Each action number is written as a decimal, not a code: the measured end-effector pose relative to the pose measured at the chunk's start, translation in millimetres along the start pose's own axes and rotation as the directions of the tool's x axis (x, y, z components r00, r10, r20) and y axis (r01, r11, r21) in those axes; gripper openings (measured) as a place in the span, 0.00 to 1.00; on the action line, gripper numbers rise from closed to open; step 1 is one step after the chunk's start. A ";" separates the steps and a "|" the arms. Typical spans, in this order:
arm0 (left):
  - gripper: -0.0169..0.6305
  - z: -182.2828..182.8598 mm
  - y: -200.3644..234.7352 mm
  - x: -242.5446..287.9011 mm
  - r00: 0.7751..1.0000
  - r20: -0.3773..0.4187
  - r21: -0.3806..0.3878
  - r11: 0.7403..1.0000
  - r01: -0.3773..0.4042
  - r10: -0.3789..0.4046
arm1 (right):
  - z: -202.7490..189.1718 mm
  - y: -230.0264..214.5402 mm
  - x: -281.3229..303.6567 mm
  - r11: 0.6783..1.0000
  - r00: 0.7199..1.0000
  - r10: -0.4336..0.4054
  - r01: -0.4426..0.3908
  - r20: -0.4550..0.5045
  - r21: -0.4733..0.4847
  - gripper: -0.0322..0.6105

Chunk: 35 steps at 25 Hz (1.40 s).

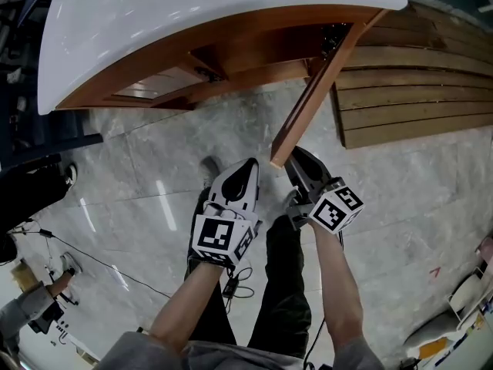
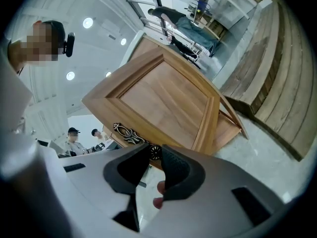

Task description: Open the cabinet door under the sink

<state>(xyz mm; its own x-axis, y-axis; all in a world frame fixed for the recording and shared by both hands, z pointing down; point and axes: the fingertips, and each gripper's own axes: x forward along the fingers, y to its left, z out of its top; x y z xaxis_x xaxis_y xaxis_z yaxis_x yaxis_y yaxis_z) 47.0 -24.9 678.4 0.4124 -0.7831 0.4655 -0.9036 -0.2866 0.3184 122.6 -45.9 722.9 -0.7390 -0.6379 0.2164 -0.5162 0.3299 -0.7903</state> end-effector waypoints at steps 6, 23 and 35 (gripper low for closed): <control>0.04 -7.6 -39.3 7.3 1.000 0.001 0.005 0.999 0.032 -0.032 | 13.0 -18.5 -44.6 1.000 1.000 -0.020 0.020 0.005 -0.003 0.17; 0.04 -10.6 -127.0 47.3 0.992 -0.032 0.041 0.991 0.126 -0.125 | 78.8 -87.3 -135.4 0.970 0.968 -0.219 0.229 0.123 -0.078 0.14; 0.04 -7.9 -152.5 53.8 0.984 -0.065 0.076 0.983 0.170 -0.165 | 69.7 -73.9 -162.5 0.973 0.969 -0.210 0.220 0.132 -0.069 0.07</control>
<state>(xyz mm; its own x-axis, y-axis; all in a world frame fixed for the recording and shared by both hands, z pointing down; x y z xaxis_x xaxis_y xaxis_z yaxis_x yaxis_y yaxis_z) 207.9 -19.0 661.4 0.5623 -0.6877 0.4592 -0.8268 -0.4566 0.3287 311.0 -15.1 706.2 -0.5505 -0.7793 0.2993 -0.6949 0.2290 -0.6817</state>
